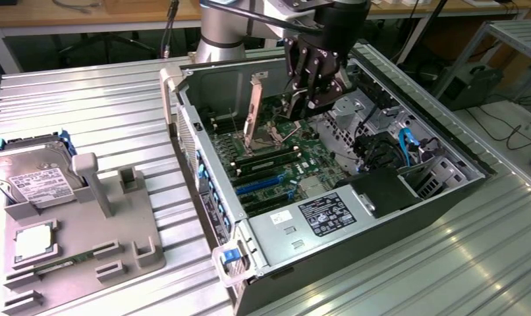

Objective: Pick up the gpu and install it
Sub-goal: 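Insert the gpu into the slot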

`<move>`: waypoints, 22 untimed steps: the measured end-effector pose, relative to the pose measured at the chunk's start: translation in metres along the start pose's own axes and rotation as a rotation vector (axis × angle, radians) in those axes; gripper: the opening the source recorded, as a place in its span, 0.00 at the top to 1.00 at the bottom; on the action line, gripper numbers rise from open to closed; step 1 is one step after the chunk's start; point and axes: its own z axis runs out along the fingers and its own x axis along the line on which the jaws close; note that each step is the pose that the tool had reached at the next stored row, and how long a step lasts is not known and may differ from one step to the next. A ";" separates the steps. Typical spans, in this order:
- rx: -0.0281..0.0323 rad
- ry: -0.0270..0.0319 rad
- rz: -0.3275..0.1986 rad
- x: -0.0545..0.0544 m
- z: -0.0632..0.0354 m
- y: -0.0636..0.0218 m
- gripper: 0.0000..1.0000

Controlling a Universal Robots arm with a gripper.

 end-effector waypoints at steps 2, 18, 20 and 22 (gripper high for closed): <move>0.0000 -0.0002 0.000 0.000 0.0007 0.0000 0.72; 0.0001 -0.0011 0.000 0.001 0.0097 0.0005 0.72; 0.0001 -0.0011 0.000 0.002 0.0110 0.0005 0.72; 0.0002 -0.0014 0.000 0.002 0.0121 0.0006 0.72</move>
